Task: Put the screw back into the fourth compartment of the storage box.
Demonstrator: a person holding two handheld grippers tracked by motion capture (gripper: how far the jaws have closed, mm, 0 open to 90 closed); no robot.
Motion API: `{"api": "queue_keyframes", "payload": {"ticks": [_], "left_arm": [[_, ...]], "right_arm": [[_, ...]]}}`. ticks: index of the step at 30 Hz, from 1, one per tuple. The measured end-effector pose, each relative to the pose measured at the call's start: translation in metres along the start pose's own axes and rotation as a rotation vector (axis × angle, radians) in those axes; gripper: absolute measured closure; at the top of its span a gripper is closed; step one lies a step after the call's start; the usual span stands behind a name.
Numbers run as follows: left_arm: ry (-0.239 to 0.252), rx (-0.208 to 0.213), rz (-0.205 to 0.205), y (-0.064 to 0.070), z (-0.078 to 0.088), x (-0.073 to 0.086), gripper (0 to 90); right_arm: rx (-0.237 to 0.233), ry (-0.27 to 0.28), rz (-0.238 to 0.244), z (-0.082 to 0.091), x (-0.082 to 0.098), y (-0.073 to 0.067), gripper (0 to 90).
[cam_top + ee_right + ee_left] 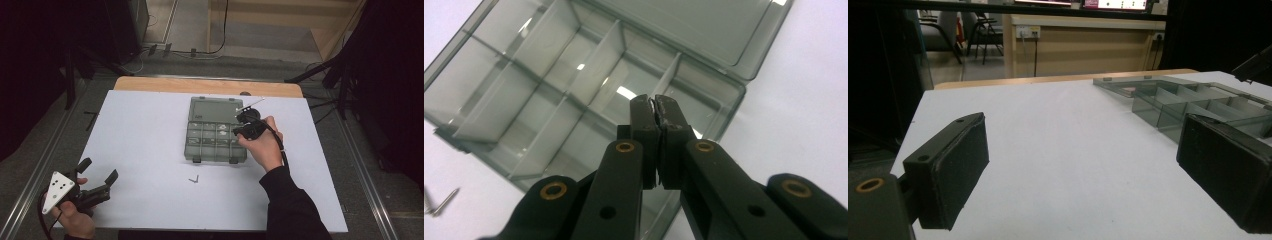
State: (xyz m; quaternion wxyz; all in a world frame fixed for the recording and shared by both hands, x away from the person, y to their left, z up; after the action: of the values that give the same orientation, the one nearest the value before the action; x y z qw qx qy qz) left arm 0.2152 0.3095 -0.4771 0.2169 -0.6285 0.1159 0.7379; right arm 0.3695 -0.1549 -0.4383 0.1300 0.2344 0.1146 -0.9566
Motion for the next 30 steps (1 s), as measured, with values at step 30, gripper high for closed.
{"api": "queue_keyframes", "payload": {"ticks": [30], "left_arm": [[0.005,-0.001,-0.001,0.000,0.001,-0.001,6.5]], "right_arm": [[0.009,0.040,-0.049,-0.010,-0.001,0.017,60.3]]}}
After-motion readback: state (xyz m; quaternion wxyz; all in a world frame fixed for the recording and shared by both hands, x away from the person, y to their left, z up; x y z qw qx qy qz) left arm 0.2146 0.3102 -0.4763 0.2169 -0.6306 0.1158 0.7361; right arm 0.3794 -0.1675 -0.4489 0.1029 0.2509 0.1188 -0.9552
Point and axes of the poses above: each handheld gripper's, and its own axes: z roughly backward along the jaws, x roughly out of its underside, y roughly to its right, the point moved 1 cm from there along -z, roughly forward along the jaws, and after that the axes turned 8 degrees about -z, right-handed, at the moved point
